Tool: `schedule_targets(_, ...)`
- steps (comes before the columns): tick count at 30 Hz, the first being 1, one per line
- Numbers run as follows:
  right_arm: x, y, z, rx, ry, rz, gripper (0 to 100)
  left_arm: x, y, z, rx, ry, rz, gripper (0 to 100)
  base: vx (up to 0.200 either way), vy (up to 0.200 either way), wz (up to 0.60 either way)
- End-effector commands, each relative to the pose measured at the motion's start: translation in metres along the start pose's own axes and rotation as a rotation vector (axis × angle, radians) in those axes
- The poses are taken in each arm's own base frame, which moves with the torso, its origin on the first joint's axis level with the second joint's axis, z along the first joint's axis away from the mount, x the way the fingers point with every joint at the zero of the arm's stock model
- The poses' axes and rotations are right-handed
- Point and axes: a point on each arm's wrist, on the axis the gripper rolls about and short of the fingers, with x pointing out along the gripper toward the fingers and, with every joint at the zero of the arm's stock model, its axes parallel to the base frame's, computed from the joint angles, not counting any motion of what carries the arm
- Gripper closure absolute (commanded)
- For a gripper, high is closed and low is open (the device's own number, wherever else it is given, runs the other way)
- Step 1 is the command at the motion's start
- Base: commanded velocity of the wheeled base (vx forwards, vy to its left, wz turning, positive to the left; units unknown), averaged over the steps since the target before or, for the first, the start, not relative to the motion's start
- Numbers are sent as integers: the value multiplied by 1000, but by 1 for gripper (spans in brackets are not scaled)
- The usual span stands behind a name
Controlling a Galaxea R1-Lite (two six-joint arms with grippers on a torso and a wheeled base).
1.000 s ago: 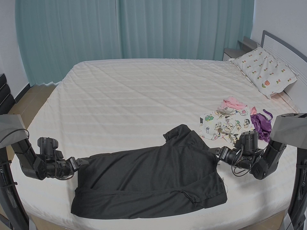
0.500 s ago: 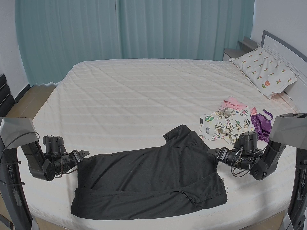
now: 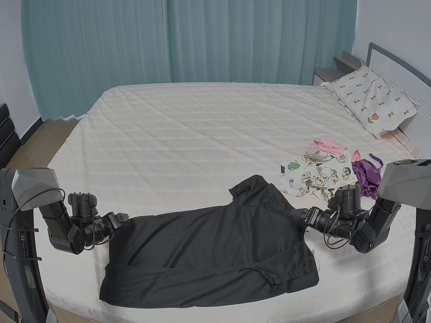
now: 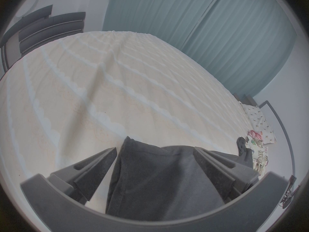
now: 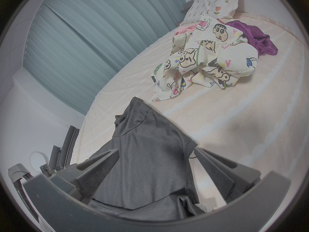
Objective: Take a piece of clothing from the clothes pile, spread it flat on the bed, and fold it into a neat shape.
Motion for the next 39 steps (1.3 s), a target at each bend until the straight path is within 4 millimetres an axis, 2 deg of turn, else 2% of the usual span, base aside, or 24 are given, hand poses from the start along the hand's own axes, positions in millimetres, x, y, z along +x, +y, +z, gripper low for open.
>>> schedule_targets(1,1,0,-1,0,3,-1,0,8,4,-4,0,7,12,0,0,0,0)
schedule_targets(4,1,-1,-2,0,5,-2,0,11,3,-2,2,4,10,0,0,0,0)
schedule_targets(5,1,-1,-2,0,5,-2,0,12,3,-2,3,2,9,100,0,0,0)
schedule_targets(14,2,-1,-1,1,3,-2,0,18,5,-2,2,-19,39,100,0,0,0)
schedule_targets(22,2,-2,-1,1,4,-3,0,24,4,8,-21,-98,85,100,0,0,0)
schedule_targets(24,2,-2,-1,1,4,-3,0,25,2,15,-73,-140,80,100,0,0,0)
schedule_targets(36,2,-1,0,1,0,-2,0,27,9,28,-124,-220,58,100,0,0,0)
schedule_targets(39,2,0,0,0,-6,1,0,29,10,25,-128,-213,62,100,0,0,0)
